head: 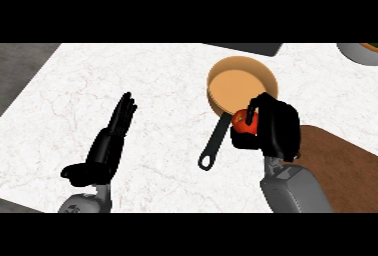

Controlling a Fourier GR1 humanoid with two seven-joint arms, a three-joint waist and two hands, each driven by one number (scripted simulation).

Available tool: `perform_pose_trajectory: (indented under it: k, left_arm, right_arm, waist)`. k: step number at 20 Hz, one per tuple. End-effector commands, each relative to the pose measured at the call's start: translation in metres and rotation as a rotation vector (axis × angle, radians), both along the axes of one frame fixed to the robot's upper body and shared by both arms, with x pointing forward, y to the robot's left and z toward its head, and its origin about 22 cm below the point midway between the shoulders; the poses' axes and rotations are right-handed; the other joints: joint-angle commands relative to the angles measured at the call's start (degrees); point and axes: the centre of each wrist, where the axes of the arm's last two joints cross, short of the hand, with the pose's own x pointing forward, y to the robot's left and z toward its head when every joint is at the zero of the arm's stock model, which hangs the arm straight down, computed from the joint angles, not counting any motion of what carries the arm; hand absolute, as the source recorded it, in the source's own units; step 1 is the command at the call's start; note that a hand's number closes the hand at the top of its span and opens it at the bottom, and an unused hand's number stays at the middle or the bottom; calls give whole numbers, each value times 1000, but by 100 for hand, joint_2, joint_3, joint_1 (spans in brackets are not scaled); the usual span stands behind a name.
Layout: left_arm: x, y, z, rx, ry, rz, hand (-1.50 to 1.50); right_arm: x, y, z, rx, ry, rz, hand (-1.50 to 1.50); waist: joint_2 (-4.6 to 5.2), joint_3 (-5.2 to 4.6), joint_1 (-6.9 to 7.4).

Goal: Pick the tomato from the cutting board and place it in the pot

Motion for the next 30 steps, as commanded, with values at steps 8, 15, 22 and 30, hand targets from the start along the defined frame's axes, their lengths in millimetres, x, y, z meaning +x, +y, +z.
perform_pose_trajectory:
  k: [8,15,22,30]
  left_arm:
    - [9,-13,1,-3,21,-31,0]
    - [8,-15,1,-6,22,-6,0]
    - [14,-12,-7,-6,30,39,0]
    - [10,5,-5,-11,33,88,0]
  right_arm:
    - [47,92,92,-227,-169,-269,150]
    - [73,122,133,-270,-164,-456,150]
    - [94,139,151,-284,-141,-526,150]
    - [114,142,151,-266,-78,-570,150]
  waist:
    - [-64,37,-41]
    - [-50,63,-82]
    - [-14,75,-408]
    - [-84,93,-690]
